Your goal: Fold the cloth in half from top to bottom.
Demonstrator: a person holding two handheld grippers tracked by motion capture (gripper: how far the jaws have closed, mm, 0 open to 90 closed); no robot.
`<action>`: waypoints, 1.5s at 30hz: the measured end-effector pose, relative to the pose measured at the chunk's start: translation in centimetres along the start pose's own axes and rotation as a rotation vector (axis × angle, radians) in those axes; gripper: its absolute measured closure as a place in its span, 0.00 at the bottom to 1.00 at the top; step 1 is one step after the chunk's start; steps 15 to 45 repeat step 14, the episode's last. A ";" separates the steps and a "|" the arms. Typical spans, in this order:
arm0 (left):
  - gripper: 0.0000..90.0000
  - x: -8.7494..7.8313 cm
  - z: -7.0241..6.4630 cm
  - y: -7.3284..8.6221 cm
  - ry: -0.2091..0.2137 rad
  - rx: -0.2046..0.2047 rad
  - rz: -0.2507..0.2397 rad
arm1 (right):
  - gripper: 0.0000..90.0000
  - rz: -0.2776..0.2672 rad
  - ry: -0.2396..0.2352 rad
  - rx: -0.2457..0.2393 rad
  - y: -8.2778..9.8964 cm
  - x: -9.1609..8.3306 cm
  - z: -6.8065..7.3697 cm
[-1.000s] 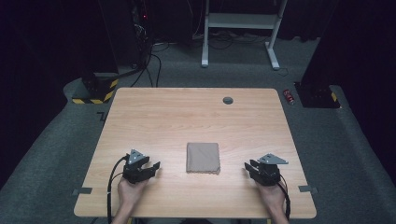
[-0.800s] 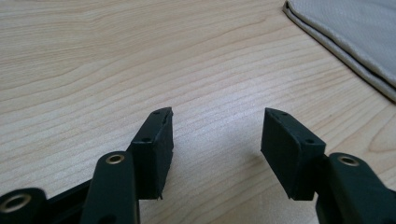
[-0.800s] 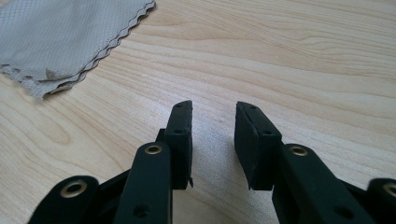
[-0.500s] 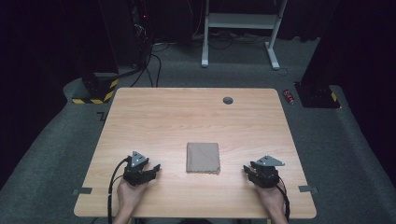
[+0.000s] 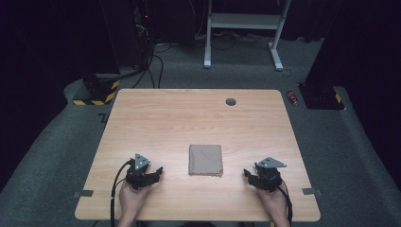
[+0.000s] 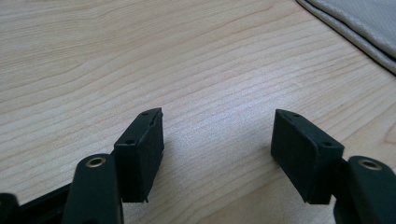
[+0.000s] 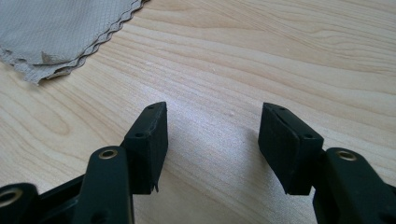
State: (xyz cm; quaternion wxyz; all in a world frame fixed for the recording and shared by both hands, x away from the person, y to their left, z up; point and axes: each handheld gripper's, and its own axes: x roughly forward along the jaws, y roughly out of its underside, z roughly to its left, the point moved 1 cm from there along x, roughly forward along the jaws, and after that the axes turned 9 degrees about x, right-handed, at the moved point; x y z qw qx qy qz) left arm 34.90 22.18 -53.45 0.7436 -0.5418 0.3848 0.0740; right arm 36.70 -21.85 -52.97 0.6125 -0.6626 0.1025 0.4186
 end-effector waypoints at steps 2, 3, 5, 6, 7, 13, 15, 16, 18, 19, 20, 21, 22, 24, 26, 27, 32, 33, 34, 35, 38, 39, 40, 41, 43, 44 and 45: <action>0.38 0.0 0.0 0.0 0.001 0.001 0.000 | 0.47 0.000 0.000 0.000 0.0 0.0 0.0; 0.38 0.0 0.0 0.0 0.001 0.000 0.001 | 0.47 0.000 0.000 0.000 0.0 0.0 0.0; 0.38 0.0 0.0 0.0 0.002 0.000 0.001 | 0.47 0.000 0.000 -0.001 0.0 0.0 0.0; 0.38 0.0 0.0 0.0 0.002 0.001 0.001 | 0.47 0.000 0.000 0.000 0.0 0.0 0.0; 0.38 0.0 0.0 0.0 0.002 0.000 0.001 | 0.47 0.000 0.000 0.000 0.0 0.0 0.0; 0.38 0.0 0.0 0.0 0.003 0.001 0.001 | 0.47 0.000 -0.001 -0.002 0.0 0.0 0.0; 0.38 0.0 0.0 0.0 0.003 0.001 0.001 | 0.47 0.000 -0.001 -0.002 0.0 0.0 0.0; 0.38 0.0 0.0 0.0 0.003 0.001 0.001 | 0.47 0.000 -0.001 -0.002 0.0 0.0 0.0; 0.38 0.0 0.0 0.0 0.003 0.001 0.001 | 0.47 0.000 -0.001 -0.002 0.0 0.0 0.0; 0.38 0.0 0.0 0.0 0.003 0.001 0.001 | 0.47 0.000 -0.001 -0.002 0.0 0.0 0.0; 0.38 0.0 0.0 0.0 0.003 0.001 0.001 | 0.47 0.000 -0.001 -0.002 0.0 0.0 0.0; 0.38 0.0 0.0 0.0 0.003 0.001 0.001 | 0.47 0.000 -0.001 -0.002 0.0 0.0 0.0; 0.38 0.0 0.0 0.0 0.003 0.001 0.001 | 0.47 0.000 -0.001 -0.002 0.0 0.0 0.0; 0.38 0.0 0.0 0.0 0.003 0.001 0.001 | 0.47 0.000 -0.001 -0.002 0.0 0.0 0.0; 0.38 0.0 0.0 0.0 0.003 0.001 0.001 | 0.47 0.000 -0.001 -0.002 0.0 0.0 0.0; 0.38 0.0 0.0 0.0 0.003 0.001 0.001 | 0.47 0.000 -0.001 -0.002 0.0 0.0 0.0; 0.38 0.0 0.0 0.0 0.003 0.001 0.001 | 0.47 0.000 -0.001 -0.002 0.0 0.0 0.0; 0.38 0.0 0.0 0.0 0.003 0.001 0.001 | 0.47 0.000 -0.001 -0.002 0.0 0.0 0.0; 0.38 0.0 0.0 0.0 0.003 0.001 0.001 | 0.47 0.000 -0.001 -0.002 0.0 0.0 0.0; 0.38 0.0 0.0 0.0 0.003 0.001 0.001 | 0.47 0.000 -0.001 -0.002 0.0 0.0 0.0; 0.38 0.0 0.0 0.0 0.003 0.001 0.001 | 0.47 0.000 -0.001 -0.002 0.0 0.0 0.0; 0.38 0.0 0.0 0.0 0.003 0.001 0.001 | 0.47 0.000 -0.001 -0.002 0.0 0.0 0.0; 0.38 0.0 0.0 0.0 0.003 0.001 0.001 | 0.47 0.000 -0.001 -0.002 0.0 0.0 0.0; 0.38 0.0 0.0 0.0 0.003 0.001 0.001 | 0.47 0.000 -0.001 -0.002 0.0 0.0 0.0; 0.38 0.0 0.0 0.0 0.003 0.001 0.001 | 0.47 0.000 -0.001 -0.002 0.0 0.0 0.0; 0.38 0.0 0.0 0.0 0.003 0.001 0.001 | 0.47 0.000 -0.001 -0.002 0.0 0.0 0.0; 0.38 0.0 0.0 0.0 0.003 0.001 0.001 | 0.47 0.000 -0.001 -0.002 0.0 0.0 0.0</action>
